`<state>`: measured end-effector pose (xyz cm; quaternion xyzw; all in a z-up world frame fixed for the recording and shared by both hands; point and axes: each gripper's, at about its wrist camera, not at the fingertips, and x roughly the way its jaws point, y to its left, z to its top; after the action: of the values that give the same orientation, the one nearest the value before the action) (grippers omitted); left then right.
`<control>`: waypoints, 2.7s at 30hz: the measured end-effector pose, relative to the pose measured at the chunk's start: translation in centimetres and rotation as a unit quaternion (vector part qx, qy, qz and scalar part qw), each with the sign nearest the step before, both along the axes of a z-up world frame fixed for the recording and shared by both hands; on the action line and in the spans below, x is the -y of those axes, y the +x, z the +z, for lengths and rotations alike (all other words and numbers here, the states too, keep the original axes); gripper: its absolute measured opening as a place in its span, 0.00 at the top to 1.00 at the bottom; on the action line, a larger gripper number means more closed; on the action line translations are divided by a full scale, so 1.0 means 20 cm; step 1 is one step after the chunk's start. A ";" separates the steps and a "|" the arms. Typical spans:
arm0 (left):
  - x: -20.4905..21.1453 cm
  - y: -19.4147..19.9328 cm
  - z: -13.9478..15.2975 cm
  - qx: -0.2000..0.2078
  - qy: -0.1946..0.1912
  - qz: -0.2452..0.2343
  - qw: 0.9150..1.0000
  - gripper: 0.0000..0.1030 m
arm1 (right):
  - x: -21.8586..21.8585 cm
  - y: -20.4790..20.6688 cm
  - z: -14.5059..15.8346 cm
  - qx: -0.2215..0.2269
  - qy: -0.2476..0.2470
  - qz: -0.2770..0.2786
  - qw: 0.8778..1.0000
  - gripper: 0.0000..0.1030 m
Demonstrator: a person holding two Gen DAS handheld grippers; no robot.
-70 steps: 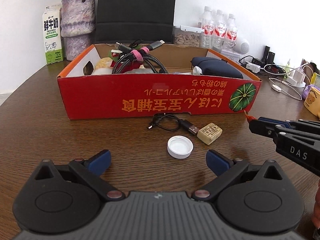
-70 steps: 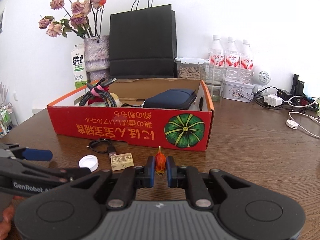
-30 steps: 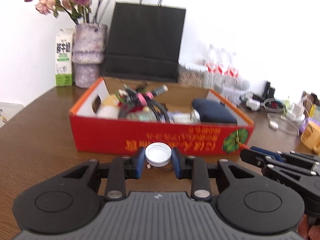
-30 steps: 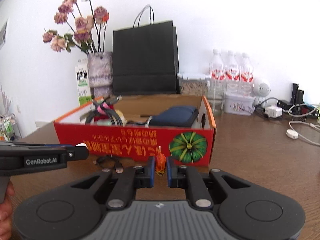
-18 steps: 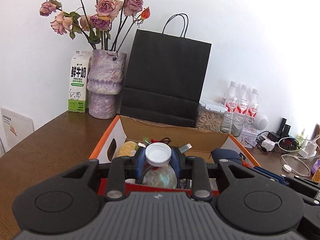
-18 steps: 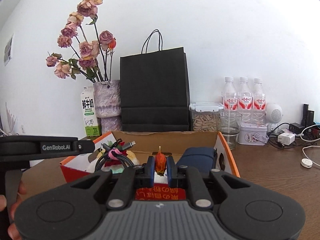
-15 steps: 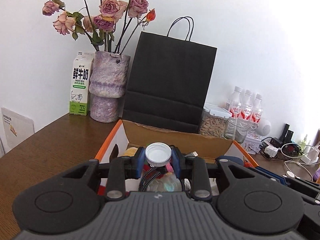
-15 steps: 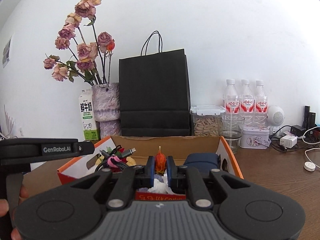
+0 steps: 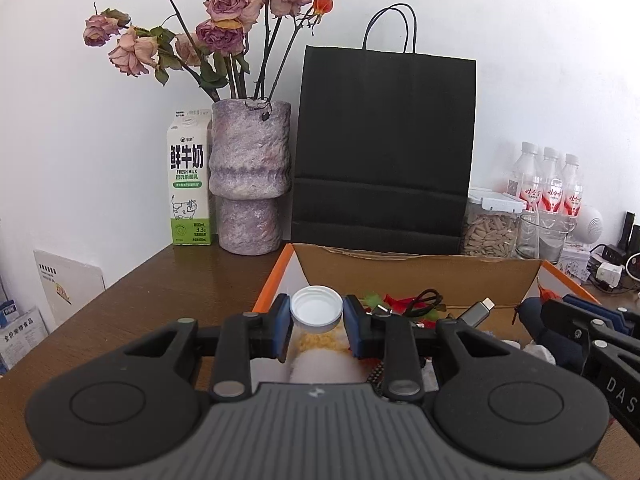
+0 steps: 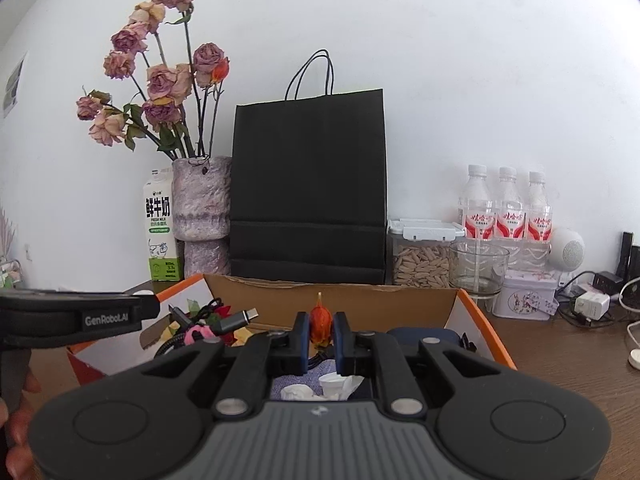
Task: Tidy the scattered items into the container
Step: 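Carry the cap with left tool while right tool carries the bud, releasing both into the box, then withdraw both tools from the box back toward the table items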
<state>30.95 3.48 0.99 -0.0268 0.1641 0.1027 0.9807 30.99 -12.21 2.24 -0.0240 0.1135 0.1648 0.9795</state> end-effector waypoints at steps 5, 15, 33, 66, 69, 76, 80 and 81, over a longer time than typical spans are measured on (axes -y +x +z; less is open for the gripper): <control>0.00 0.01 -0.03 -0.010 0.006 -0.003 1.000 0.71 | -0.01 0.00 -0.02 -0.008 -0.008 0.010 1.000 0.89; 0.02 -0.04 -0.03 0.020 0.019 0.015 1.000 0.04 | 0.00 -0.04 -0.03 0.009 -0.006 0.002 1.000 0.08; 0.03 -0.05 -0.04 0.028 0.026 0.019 0.999 0.00 | 0.00 -0.05 -0.03 0.017 -0.010 -0.011 1.000 0.00; 0.04 -0.47 -0.07 -0.036 -0.024 -0.035 0.998 0.00 | 0.19 -0.44 -0.05 -0.041 -0.006 0.012 0.999 0.00; 0.05 -0.46 -0.10 -0.072 -0.020 -0.032 0.997 0.00 | 0.19 -0.43 -0.08 -0.081 -0.014 0.022 0.996 0.00; 0.01 -0.42 -0.17 -0.129 -0.052 -0.036 0.990 0.00 | 0.15 -0.42 -0.13 -0.119 -0.044 0.022 0.992 0.00; 0.00 -0.41 -0.18 -0.139 -0.060 -0.034 0.988 0.00 | 0.15 -0.40 -0.14 -0.130 -0.049 0.019 0.990 0.00; 0.00 -0.41 -0.18 -0.140 -0.060 -0.035 0.988 0.00 | 0.15 -0.40 -0.14 -0.133 -0.050 0.018 0.990 0.00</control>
<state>22.79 3.41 -2.54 -0.0646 0.3069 0.0610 0.9476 23.03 -15.19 -0.58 -0.0529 0.2506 0.1781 0.9501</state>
